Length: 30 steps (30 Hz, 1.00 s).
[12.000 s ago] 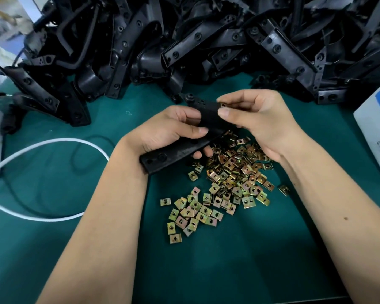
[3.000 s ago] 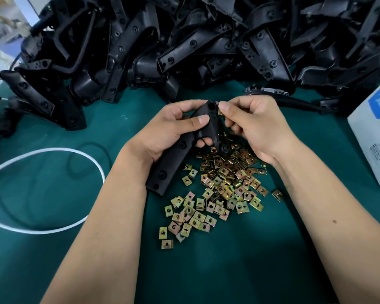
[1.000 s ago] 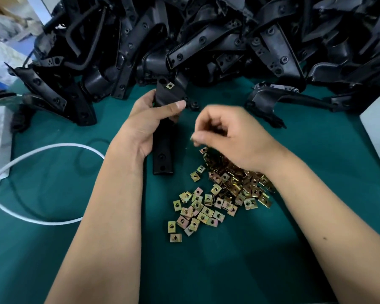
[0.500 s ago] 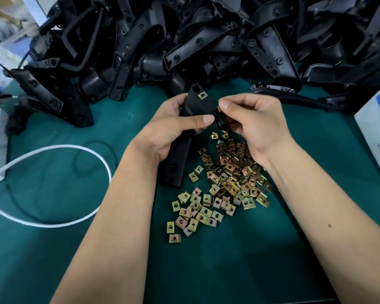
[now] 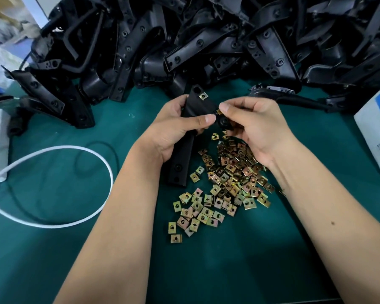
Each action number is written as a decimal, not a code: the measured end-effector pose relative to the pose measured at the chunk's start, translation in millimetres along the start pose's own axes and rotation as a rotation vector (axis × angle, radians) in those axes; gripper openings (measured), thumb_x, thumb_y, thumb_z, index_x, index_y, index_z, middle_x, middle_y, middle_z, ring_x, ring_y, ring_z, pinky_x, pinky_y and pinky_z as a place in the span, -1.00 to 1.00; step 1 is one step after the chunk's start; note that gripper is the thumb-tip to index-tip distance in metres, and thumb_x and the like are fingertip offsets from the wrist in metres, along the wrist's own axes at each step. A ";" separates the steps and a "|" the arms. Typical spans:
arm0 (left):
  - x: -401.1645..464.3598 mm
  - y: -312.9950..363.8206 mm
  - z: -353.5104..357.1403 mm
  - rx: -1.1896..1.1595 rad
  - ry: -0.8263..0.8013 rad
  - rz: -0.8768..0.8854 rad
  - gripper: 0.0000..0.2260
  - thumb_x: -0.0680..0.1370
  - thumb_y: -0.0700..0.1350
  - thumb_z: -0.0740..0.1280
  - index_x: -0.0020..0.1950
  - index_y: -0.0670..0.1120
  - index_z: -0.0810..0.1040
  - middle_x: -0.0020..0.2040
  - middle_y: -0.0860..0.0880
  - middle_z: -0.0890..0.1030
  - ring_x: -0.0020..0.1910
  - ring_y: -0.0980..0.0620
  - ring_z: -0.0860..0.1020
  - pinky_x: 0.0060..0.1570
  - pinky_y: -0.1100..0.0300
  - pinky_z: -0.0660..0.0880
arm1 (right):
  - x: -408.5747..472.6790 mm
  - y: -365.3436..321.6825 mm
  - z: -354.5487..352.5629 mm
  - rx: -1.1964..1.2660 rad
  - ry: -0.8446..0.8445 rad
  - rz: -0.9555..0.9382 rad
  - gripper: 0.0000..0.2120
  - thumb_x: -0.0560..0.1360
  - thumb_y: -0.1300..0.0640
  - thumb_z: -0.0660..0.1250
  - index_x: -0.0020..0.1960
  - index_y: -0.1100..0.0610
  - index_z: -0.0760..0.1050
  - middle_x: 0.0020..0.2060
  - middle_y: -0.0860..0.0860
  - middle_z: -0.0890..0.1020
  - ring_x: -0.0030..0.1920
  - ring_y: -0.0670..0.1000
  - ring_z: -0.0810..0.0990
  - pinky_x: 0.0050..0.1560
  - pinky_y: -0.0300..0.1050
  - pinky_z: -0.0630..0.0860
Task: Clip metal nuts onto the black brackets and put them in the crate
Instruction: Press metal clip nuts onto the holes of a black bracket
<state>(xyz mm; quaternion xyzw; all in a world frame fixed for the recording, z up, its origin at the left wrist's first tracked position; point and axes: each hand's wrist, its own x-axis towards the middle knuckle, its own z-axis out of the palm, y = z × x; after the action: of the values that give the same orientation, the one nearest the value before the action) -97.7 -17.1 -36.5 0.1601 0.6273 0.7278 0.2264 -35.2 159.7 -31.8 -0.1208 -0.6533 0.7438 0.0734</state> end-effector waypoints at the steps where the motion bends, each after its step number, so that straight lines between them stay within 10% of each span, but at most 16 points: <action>1: 0.2 -0.2 1.2 -0.003 0.040 0.007 -0.67 0.43 -0.28 0.55 0.13 -0.16 0.56 -0.17 -0.03 0.68 -0.24 0.07 0.60 -0.19 0.23 0.56 | -0.6 1.4 1.9 0.032 0.008 0.021 -0.89 0.55 0.18 0.48 -0.01 0.23 0.66 -0.25 0.08 0.69 -0.28 -0.01 0.63 -0.25 -0.12 0.58; 4: 0.5 -0.4 3.6 -0.041 0.109 0.014 -0.75 0.52 -0.29 0.49 0.13 -0.14 0.53 -0.22 -0.02 0.66 -0.29 0.08 0.55 -0.25 0.25 0.53 | -1.6 3.3 4.7 0.090 0.002 0.028 -0.82 0.59 0.15 0.44 0.04 0.28 0.66 -0.10 0.29 0.70 -0.27 0.00 0.62 -0.24 -0.14 0.58; 11: 1.2 -0.6 11.6 -0.077 0.164 0.021 -0.79 0.57 -0.27 0.43 0.16 -0.11 0.52 -0.13 0.00 0.62 -0.25 0.10 0.58 -0.27 0.23 0.51 | -1.6 9.5 7.9 -0.143 0.015 -0.180 -0.78 0.43 0.24 0.60 0.05 0.12 0.68 -0.13 0.04 0.74 -0.16 -0.05 0.67 -0.14 -0.17 0.60; 17: 2.5 -0.2 10.3 -0.294 0.122 0.071 -0.81 0.68 -0.23 0.29 0.28 -0.16 0.55 0.21 -0.08 0.68 0.01 0.05 0.67 -0.12 0.19 0.60 | 0.4 9.0 7.8 -0.155 0.024 -0.188 -0.83 0.44 0.25 0.58 -0.01 0.11 0.68 -0.15 0.11 0.72 -0.21 -0.03 0.63 -0.24 -0.15 0.54; 30: 8.0 -5.6 12.3 -0.191 0.197 0.098 -0.77 0.64 -0.30 0.34 0.28 -0.14 0.59 0.10 -0.03 0.69 0.12 -0.01 0.61 0.21 0.02 0.58 | -1.6 9.9 12.8 -0.605 0.116 -0.381 -0.84 0.49 -0.01 0.54 -0.06 0.07 0.68 -0.22 -0.08 0.69 -0.18 -0.11 0.63 -0.12 -0.24 0.54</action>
<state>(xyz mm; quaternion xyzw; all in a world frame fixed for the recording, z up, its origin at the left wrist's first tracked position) -97.4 -1.9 -40.5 0.0960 0.5657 0.8066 0.1420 -36.8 145.8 -40.0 -0.0553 -0.8494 0.4818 0.2084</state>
